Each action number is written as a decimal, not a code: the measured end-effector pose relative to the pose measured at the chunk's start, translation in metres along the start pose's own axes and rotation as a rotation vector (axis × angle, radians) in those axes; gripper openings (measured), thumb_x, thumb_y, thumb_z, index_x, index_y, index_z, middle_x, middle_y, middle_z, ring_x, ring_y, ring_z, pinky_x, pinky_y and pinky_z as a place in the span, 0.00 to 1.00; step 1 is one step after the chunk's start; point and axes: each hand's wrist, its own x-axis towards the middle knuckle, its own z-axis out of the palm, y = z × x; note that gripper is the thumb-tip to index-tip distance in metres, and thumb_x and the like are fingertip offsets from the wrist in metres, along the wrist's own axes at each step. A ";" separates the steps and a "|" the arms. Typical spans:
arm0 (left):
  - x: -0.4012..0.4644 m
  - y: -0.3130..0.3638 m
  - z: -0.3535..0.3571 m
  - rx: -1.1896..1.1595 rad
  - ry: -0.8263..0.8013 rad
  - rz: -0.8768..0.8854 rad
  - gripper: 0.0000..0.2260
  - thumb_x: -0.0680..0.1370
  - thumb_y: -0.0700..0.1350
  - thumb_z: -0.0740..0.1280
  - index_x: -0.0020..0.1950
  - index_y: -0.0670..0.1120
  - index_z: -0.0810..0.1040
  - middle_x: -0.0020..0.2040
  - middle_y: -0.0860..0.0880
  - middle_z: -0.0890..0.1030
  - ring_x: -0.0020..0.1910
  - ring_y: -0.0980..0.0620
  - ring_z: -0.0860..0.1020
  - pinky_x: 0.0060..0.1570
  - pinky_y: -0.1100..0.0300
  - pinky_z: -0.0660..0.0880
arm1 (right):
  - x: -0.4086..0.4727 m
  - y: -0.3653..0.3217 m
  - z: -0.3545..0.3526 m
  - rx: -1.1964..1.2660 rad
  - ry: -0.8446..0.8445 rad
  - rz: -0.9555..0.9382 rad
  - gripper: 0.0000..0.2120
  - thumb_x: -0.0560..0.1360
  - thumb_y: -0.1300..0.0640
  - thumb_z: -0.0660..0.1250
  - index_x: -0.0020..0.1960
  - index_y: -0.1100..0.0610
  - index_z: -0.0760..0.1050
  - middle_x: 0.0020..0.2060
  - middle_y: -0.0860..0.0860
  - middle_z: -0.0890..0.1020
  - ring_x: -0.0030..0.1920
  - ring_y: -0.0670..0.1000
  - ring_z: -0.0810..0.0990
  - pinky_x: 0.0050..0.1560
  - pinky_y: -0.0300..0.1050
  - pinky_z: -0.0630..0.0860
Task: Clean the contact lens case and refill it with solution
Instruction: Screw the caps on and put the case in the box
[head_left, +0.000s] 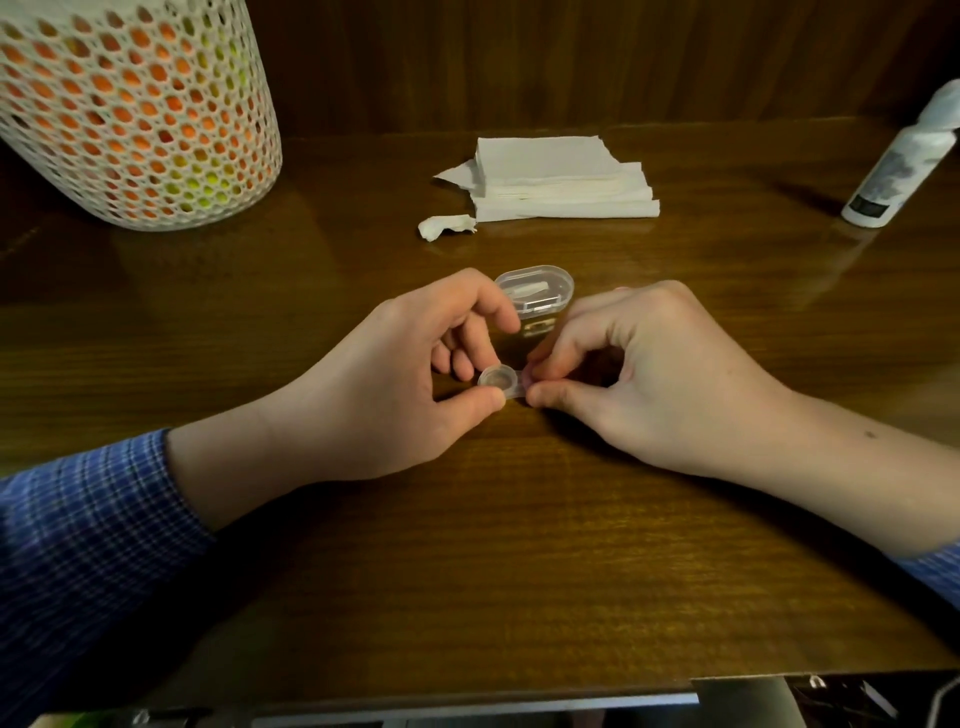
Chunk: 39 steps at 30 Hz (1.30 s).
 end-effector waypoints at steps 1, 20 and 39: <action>0.000 0.000 0.000 -0.002 -0.003 0.000 0.21 0.74 0.43 0.76 0.64 0.51 0.75 0.46 0.56 0.82 0.46 0.55 0.81 0.46 0.58 0.79 | 0.000 -0.001 0.001 -0.005 0.005 0.005 0.03 0.71 0.53 0.79 0.40 0.48 0.86 0.41 0.38 0.85 0.47 0.37 0.82 0.63 0.48 0.77; -0.008 0.001 -0.001 0.007 0.008 0.094 0.35 0.71 0.49 0.76 0.75 0.47 0.67 0.47 0.57 0.81 0.50 0.56 0.81 0.49 0.63 0.79 | 0.000 0.009 -0.006 -0.068 0.050 0.003 0.06 0.69 0.49 0.76 0.44 0.45 0.81 0.41 0.39 0.80 0.46 0.39 0.80 0.43 0.32 0.78; -0.006 0.003 0.002 0.043 0.125 0.018 0.30 0.70 0.52 0.75 0.71 0.52 0.74 0.55 0.60 0.79 0.50 0.58 0.81 0.46 0.62 0.81 | 0.005 0.019 -0.019 0.141 0.142 0.058 0.10 0.77 0.63 0.71 0.51 0.49 0.82 0.44 0.43 0.86 0.41 0.37 0.84 0.42 0.31 0.79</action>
